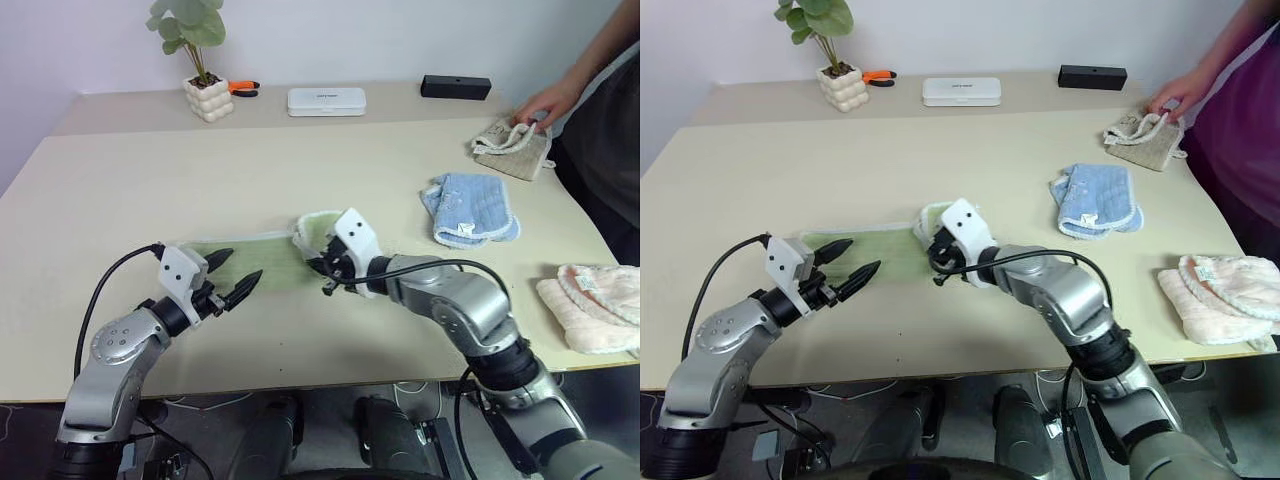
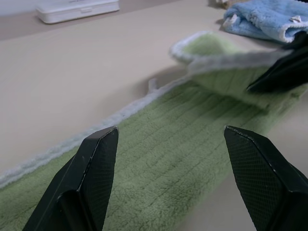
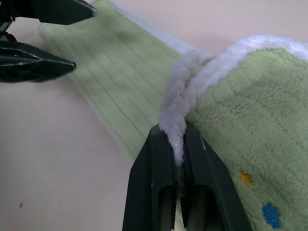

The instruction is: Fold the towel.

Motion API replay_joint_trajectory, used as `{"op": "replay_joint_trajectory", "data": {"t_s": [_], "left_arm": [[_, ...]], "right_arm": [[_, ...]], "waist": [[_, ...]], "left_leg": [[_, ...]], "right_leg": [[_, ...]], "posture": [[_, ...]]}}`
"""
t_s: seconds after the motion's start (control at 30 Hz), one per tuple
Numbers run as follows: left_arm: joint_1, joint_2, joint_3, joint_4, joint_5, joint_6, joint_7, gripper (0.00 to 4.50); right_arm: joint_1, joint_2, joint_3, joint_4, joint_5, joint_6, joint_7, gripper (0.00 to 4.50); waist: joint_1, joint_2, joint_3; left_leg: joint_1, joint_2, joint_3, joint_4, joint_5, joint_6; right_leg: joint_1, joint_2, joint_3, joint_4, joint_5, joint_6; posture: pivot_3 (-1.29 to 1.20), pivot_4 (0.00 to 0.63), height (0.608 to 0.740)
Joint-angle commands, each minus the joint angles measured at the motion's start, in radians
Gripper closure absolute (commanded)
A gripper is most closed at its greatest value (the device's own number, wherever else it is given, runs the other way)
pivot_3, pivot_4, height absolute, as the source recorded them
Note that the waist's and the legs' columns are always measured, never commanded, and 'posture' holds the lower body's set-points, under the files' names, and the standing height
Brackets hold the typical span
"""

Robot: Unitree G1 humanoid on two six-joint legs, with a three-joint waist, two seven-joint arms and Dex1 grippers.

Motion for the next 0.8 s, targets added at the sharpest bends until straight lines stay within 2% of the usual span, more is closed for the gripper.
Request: {"op": "replay_joint_trajectory", "data": {"t_s": [0.03,0.1,0.13,0.2,0.3,0.33,0.4,0.53,0.8], "left_arm": [[0.017,-0.001,0.024,-0.055,-0.005,0.002,0.021,0.92],[0.026,0.001,0.028,-0.06,-0.006,0.004,0.025,0.92],[0.03,0.003,0.029,-0.06,-0.007,0.004,0.026,0.92],[0.035,0.006,0.034,-0.059,-0.007,0.005,0.028,0.92],[0.039,0.006,0.042,-0.056,-0.011,0.006,0.029,0.92],[0.039,0.005,0.045,-0.054,-0.013,0.006,0.03,0.92],[0.037,0.003,0.048,-0.049,-0.014,0.005,0.03,0.92],[0.034,-0.003,0.043,-0.05,-0.01,0.007,0.036,0.92],[0.084,-0.013,0.088,-0.092,-0.027,0.023,0.074,0.92]], "right_arm": [[-0.018,0.014,-0.008,-0.013,0.002,-0.031,0.055,3.63],[-0.012,0.003,-0.017,-0.031,-0.003,-0.049,0.083,2.76],[-0.008,-0.006,-0.026,-0.044,-0.004,-0.061,0.098,2.12],[-0.002,-0.033,-0.081,-0.07,0.019,-0.077,0.134,1.33],[-0.002,-0.053,-0.151,-0.063,0.037,-0.106,0.164,1.33],[-0.007,-0.043,-0.184,-0.04,0.043,-0.105,0.152,1.57],[-0.018,-0.04,-0.207,0.014,0.021,-0.133,0.148,2.39],[-0.042,-0.02,-0.145,0.152,-0.094,-0.263,0.149,4.34],[-0.002,0.043,0.075,0.364,-0.308,-0.505,0.213,4.43]], "waist": [[0.0,0.0,0.0],[0.0,0.0,0.0],[0.0,0.0,0.0],[0.0,0.0,0.0],[0.001,0.0,0.0],[0.001,0.0,0.0],[0.0,0.0,0.0],[-0.004,0.0,0.0],[-0.005,0.0,0.0]], "left_leg": [[0.0,0.0,0.0,0.0,0.0,0.0],[0.0,0.0,0.0,0.0,0.0,0.0],[0.0,0.0,0.0,0.0,0.0,0.0],[0.0,0.0,0.0,0.0,0.0,0.0],[0.0,0.0,0.0,0.0,0.0,0.0],[0.0,0.0,0.0,0.0,0.0,0.0],[0.0,0.0,0.0,0.0,0.0,0.0],[0.0,0.0,0.0,-0.001,0.0,0.0],[0.0,0.001,0.0,0.0,0.0,-0.001]], "right_leg": [[0.0,0.0,0.0,0.0,0.0,0.0],[0.0,0.0,0.0,0.0,0.0,0.0],[0.0,0.0,0.0,0.0,0.0,0.0],[0.0,0.0,0.0,0.0,0.0,0.0],[0.0,0.0,0.0,0.0,0.0,0.0],[0.0,0.0,0.0,0.0,0.0,0.0],[0.0,0.0,0.0,0.0,0.0,0.0],[-0.001,0.001,0.0,0.0,0.0,0.0],[-0.001,0.003,0.0,0.001,0.001,0.001]], "posture": [[0.0,0.15,0.74],[0.0,0.15,0.74],[0.0,0.15,0.74],[0.0,0.15,0.74],[0.0,0.15,0.74],[0.0,0.15,0.74],[0.0,0.15,0.74],[0.0,0.15,0.74],[0.0,0.15,0.74]]}}
